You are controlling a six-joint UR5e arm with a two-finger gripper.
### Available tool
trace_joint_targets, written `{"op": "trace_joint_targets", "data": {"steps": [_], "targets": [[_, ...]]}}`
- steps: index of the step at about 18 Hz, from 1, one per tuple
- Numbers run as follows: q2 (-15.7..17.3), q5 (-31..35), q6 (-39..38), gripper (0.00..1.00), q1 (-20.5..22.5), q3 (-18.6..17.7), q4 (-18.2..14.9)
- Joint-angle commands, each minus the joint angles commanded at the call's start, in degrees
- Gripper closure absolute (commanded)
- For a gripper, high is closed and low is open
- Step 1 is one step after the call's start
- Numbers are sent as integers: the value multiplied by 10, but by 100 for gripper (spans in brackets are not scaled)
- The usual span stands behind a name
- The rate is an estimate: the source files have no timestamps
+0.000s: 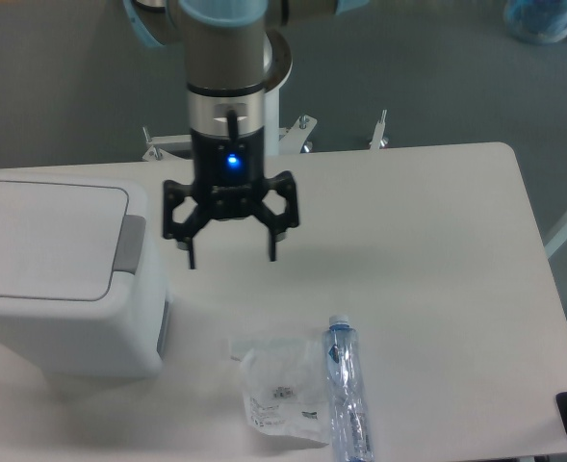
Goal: Open the trash can
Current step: 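Move the open gripper across the table toward the white trash can lid, then lower the gripper fingers onto the edge of the trash can lid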
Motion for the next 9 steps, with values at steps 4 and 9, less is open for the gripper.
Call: {"op": "trace_joint_targets", "data": {"steps": [4, 9], "targets": [[9, 2, 0, 0, -11, -31, 1], [13, -2, 0, 0, -16, -28, 1]]}}
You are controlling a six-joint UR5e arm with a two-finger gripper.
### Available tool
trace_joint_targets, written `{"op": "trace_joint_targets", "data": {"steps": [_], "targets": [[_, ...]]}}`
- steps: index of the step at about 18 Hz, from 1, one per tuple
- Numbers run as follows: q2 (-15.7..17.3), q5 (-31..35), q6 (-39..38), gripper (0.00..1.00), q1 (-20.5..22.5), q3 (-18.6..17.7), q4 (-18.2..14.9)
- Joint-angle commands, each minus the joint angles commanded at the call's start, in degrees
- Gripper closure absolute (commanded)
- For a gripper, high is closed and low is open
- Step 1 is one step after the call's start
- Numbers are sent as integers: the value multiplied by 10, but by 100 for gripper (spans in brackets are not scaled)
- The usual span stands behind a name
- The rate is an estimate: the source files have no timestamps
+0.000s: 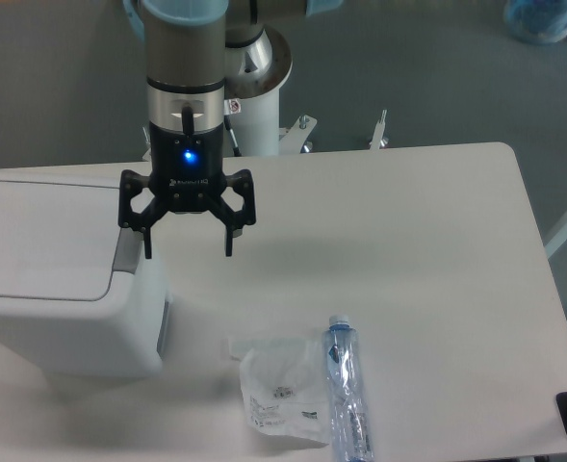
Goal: Open the trash can
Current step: 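Lower the gripper fingers onto the edge of the trash can lid, then press down on the trash can lid with the gripper finger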
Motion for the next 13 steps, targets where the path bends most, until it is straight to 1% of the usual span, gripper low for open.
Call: {"op": "trace_joint_targets", "data": {"steps": [2, 13], "targets": [[3, -10, 0, 0, 0, 1, 0], [4, -9, 0, 0, 0, -7, 0]]}}
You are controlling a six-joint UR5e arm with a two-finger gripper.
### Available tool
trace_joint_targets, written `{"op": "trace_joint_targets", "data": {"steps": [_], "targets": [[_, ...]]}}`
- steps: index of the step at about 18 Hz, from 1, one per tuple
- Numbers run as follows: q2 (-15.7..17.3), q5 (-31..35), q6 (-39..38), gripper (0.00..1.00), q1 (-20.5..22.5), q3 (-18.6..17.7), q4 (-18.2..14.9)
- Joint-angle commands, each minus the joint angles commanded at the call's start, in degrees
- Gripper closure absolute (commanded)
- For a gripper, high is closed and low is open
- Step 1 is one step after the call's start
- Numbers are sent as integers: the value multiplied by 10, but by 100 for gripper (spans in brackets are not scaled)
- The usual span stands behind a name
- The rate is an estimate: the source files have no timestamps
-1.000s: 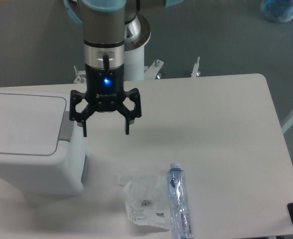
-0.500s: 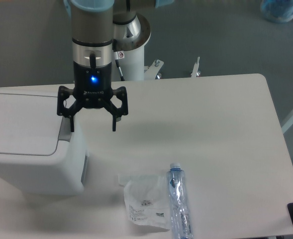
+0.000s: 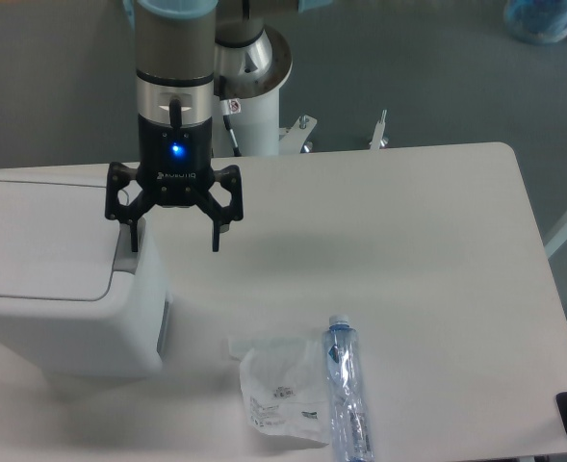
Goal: Open the trash can
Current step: 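Press down on the trash can lid with the gripper finger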
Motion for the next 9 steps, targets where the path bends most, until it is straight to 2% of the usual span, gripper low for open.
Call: {"op": "trace_joint_targets", "data": {"steps": [9], "targets": [[1, 0, 0, 0, 0, -11, 0]]}}
